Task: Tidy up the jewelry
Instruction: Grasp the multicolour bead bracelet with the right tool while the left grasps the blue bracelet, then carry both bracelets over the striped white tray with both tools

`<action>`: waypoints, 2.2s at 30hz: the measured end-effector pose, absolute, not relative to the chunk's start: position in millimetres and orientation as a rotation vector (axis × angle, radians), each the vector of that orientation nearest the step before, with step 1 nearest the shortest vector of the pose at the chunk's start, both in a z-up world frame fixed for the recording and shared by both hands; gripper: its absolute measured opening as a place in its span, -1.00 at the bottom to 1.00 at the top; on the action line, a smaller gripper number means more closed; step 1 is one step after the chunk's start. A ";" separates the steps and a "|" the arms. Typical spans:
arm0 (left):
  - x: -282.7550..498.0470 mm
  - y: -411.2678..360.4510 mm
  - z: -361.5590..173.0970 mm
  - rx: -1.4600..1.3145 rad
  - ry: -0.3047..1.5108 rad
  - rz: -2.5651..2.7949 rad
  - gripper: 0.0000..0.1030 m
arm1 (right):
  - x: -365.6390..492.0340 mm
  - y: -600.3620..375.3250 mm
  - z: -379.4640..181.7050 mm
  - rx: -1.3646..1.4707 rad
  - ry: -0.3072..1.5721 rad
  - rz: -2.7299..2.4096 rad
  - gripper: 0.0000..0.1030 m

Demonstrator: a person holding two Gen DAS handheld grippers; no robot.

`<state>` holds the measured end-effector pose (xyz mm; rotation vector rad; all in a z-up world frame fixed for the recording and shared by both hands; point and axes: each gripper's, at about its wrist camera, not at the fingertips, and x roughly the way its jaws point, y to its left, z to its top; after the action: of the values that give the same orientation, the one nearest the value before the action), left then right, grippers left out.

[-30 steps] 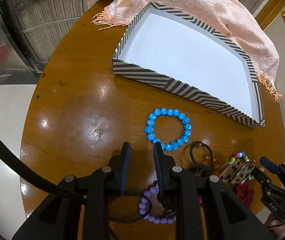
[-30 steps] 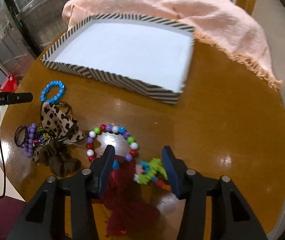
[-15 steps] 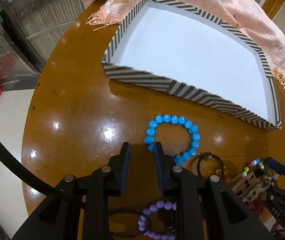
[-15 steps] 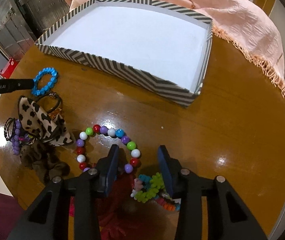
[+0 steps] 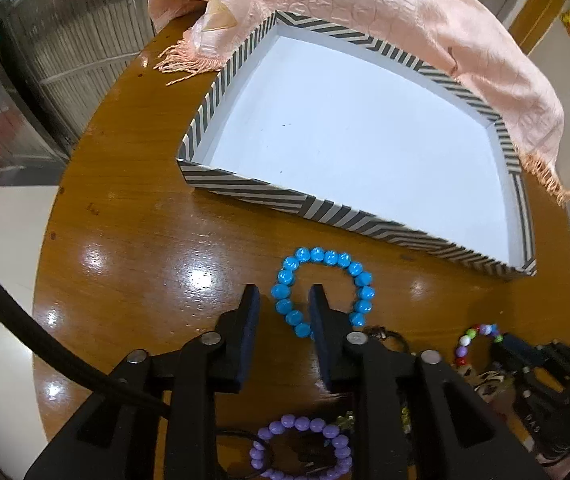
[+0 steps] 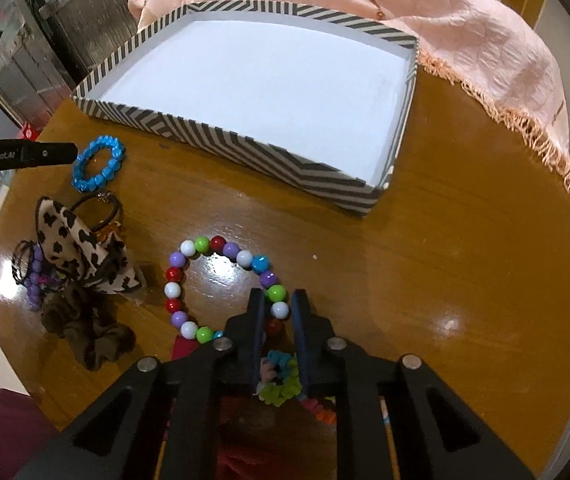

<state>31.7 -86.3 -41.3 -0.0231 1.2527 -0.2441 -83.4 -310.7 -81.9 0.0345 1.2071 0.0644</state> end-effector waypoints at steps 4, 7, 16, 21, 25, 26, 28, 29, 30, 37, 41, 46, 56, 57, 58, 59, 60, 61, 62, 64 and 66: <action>34.4 -87.8 -50.3 -0.012 1.278 -0.233 -0.35 | -83.0 -310.7 -82.5 0.030 1.209 0.069 -0.72; 34.5 -93.1 -57.3 0.005 1.291 -0.213 -0.35 | -83.5 -308.5 -83.6 0.008 1.198 0.069 -0.72; 32.9 -102.4 -61.2 0.026 1.263 -0.276 -0.83 | -84.5 -307.1 -75.4 0.025 1.173 0.087 -0.81; 31.4 -89.6 -38.7 -0.004 1.216 -0.301 -0.84 | -84.0 -301.0 -53.4 0.026 1.132 0.119 -0.82; 29.8 -85.2 -12.1 0.005 1.165 -0.326 -0.84 | -82.2 -298.3 -30.4 0.024 1.082 0.138 -0.82; 29.2 -84.2 -4.1 0.007 1.152 -0.334 -0.84 | -80.6 -298.1 -25.8 0.024 1.070 0.140 -0.81; 29.2 -85.4 3.9 0.007 1.135 -0.344 -0.84 | -79.1 -298.2 -12.3 0.024 1.037 0.138 -0.82; 29.8 -84.6 10.9 0.007 1.122 -0.352 -0.84 | -77.1 -297.5 -6.9 0.022 1.024 0.138 -0.81; 31.6 -85.3 15.9 0.008 1.114 -0.357 -0.84 | -74.3 -296.4 1.0 0.018 1.006 0.137 -0.81; 51.3 -83.3 43.0 0.008 1.056 -0.358 -0.84 | -46.1 -294.4 30.0 0.004 0.929 0.133 -0.82; 66.6 -88.9 45.6 0.027 1.037 -0.345 -0.84 | -20.7 -289.1 30.9 0.005 0.919 0.149 -0.82; 87.4 -93.7 25.7 0.032 1.073 -0.313 -0.84 | 7.5 -266.2 20.1 -0.019 0.939 0.182 -0.82; 108.2 -84.8 -27.5 0.041 1.204 -0.234 -0.84 | 65.4 -220.1 -14.4 0.009 1.023 0.314 -0.82; 108.4 -83.3 -31.2 0.040 1.218 -0.228 -0.84 | 69.7 -216.4 -17.9 0.003 1.031 0.318 -0.82; 108.2 -81.4 -34.3 0.037 1.232 -0.225 -0.84 | 76.1 -215.3 -22.1 -0.002 1.040 0.320 -0.82; 107.3 -79.6 -36.8 0.034 1.236 -0.227 -0.84 | 83.2 -216.2 -26.1 -0.001 1.049 0.318 -0.82; 105.9 -78.3 -38.9 0.036 1.244 -0.225 -0.84 | 88.8 -218.4 -28.8 0.003 1.056 0.315 -0.82; 104.7 -77.4 -40.2 0.035 1.251 -0.226 -0.84 | 95.4 -222.1 -32.9 0.010 1.067 0.311 -0.82; 103.6 -76.6 -41.4 0.031 1.257 -0.227 -0.84 | 101.5 -226.1 -36.8 0.017 1.078 0.305 -0.82; 100.9 -74.5 -43.6 0.022 1.271 -0.228 -0.84 | 112.8 -237.7 -47.4 0.033 1.104 0.280 -0.82; 97.8 -72.9 -46.0 0.016 1.283 -0.228 -0.84 | 120.7 -247.9 -56.5 0.058 1.127 0.264 -0.82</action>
<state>97.8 -72.9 -46.0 0.0158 1.2831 -0.2281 120.7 -247.9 -56.5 0.0580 1.1274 0.2636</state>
